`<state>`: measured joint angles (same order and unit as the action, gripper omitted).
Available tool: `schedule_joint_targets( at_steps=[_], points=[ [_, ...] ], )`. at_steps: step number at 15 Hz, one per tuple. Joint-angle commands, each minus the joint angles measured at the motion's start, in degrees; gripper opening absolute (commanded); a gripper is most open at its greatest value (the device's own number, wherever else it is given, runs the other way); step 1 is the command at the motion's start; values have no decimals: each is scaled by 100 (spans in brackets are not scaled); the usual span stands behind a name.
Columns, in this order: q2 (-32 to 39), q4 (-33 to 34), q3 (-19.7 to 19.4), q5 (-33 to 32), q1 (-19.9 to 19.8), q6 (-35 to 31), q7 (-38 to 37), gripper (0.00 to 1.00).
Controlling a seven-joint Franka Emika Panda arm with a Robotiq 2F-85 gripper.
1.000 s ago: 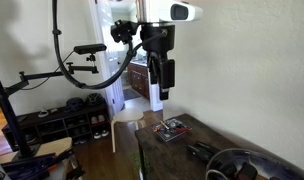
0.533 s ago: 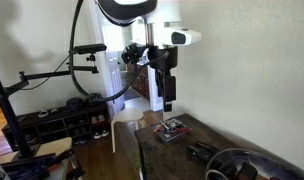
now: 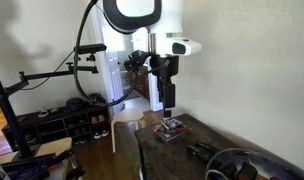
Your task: Take the object and put it on the tray
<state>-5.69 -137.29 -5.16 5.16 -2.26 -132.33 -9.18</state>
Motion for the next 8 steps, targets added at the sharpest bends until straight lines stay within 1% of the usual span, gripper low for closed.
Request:
schedule_joint_targets(
  at_steps=[1, 4, 8],
  points=[
    [0, 9, 64, 7, -65, 14, 7, 100],
    [31, 14, 72, -1, -59, -12, -4, 100],
    [352, 138, 122, 104, -9, -152, -82, 100]
  ],
)
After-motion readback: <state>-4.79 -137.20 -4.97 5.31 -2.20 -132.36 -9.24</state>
